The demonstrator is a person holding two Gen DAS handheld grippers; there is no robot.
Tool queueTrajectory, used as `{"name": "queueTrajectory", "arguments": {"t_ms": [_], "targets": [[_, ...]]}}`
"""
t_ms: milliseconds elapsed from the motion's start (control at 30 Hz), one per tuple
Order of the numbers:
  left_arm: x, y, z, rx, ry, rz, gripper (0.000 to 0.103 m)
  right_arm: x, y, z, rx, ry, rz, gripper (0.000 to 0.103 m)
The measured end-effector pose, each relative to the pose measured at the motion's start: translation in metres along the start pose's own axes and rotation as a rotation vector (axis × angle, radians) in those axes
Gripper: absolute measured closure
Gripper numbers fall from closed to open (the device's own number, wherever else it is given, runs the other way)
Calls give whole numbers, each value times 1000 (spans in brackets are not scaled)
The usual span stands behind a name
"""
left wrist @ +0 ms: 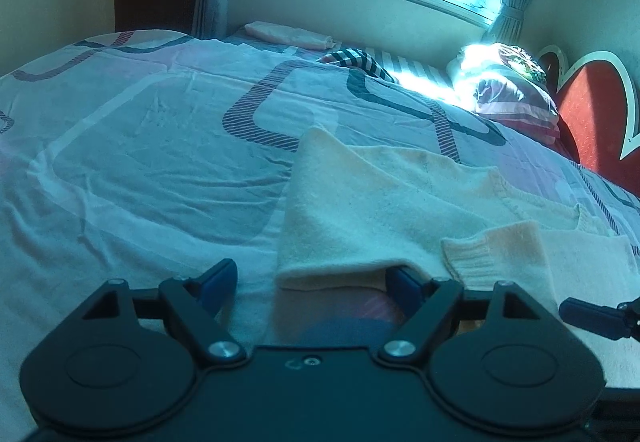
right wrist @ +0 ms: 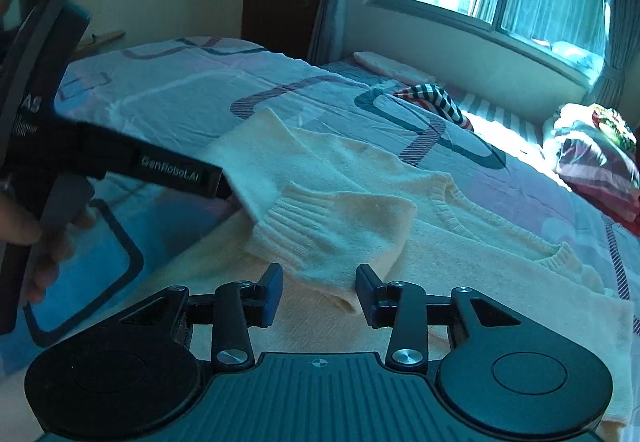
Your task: Fold small clothes
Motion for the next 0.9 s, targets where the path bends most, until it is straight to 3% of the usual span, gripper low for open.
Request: {"name": "queueTrajectory", "arguments": {"t_ms": [133,233,267,333,433,600,800,900], "targets": [[3,0,-6,8,19,17,23,-9,-10,-1,18,101,41,48],[6,-1,-8,15,12,19,23,-5,-20,-3,9,93,28,50],[6,-1,-8,12,14,20,23,-2,-21,-4,13,78,20,55],[5,-2,-8,13,11,18,23,8,-21,-8,20,1,-2,98],[5,-4,-6,12,-7,8,23,34,-8,-12,79,-189,-22,98],[11,-6,-3,17,-40,-3,23,110,28,-1,183,-592,24,98],[22,-7,4,40,-105,-15,26,177,58,37,176,-794,143,98],[29,-7,6,55,-139,-12,45,188,67,55,135,-823,180,98]]}}
Point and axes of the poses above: each gripper's, at about its wrist camera, not at the fingertips, and y roughly against the way its jaws point, x to its right, z to its underside, the point moved 3 cm from there along -y, roughly the way its jaws point, and after that the axes turned 7 degrees about -z, right-handed, at the moved point
